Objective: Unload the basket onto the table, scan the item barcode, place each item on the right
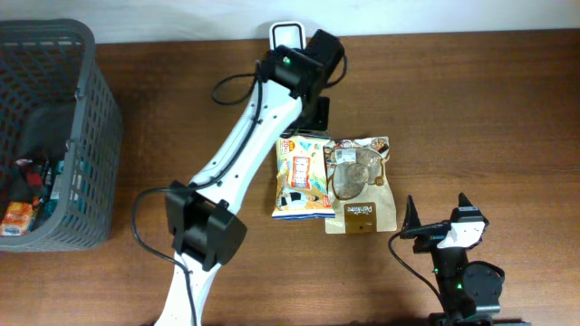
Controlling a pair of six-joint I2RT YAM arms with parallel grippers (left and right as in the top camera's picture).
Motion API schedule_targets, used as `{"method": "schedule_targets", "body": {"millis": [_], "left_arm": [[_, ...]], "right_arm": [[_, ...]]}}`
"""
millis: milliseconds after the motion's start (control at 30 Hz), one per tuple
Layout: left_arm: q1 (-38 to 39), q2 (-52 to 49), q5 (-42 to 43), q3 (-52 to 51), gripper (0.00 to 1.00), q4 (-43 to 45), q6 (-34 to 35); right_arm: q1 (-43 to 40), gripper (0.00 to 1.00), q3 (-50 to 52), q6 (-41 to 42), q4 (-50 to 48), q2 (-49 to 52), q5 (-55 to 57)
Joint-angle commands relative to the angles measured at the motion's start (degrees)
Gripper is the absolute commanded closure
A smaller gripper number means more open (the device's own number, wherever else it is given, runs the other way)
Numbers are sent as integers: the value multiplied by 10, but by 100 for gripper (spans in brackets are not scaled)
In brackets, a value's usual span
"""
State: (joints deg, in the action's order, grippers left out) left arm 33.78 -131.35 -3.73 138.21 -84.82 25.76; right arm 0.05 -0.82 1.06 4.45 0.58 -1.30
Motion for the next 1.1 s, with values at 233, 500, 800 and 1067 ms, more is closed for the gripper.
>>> {"method": "schedule_targets", "body": {"millis": [233, 500, 800, 1067], "left_arm": [[-7, -2, -44, -252, 100, 201, 3], [-13, 3, -66, -321, 100, 326, -15], [-13, 132, -24, -219, 100, 167, -35], [0, 155, 90, -242, 100, 61, -35]], "right_arm": [[3, 2, 5, -4, 1, -4, 5], [3, 2, 5, -4, 1, -4, 5], [3, 2, 5, -4, 1, -4, 5], [3, 2, 5, -4, 1, -4, 5]]}}
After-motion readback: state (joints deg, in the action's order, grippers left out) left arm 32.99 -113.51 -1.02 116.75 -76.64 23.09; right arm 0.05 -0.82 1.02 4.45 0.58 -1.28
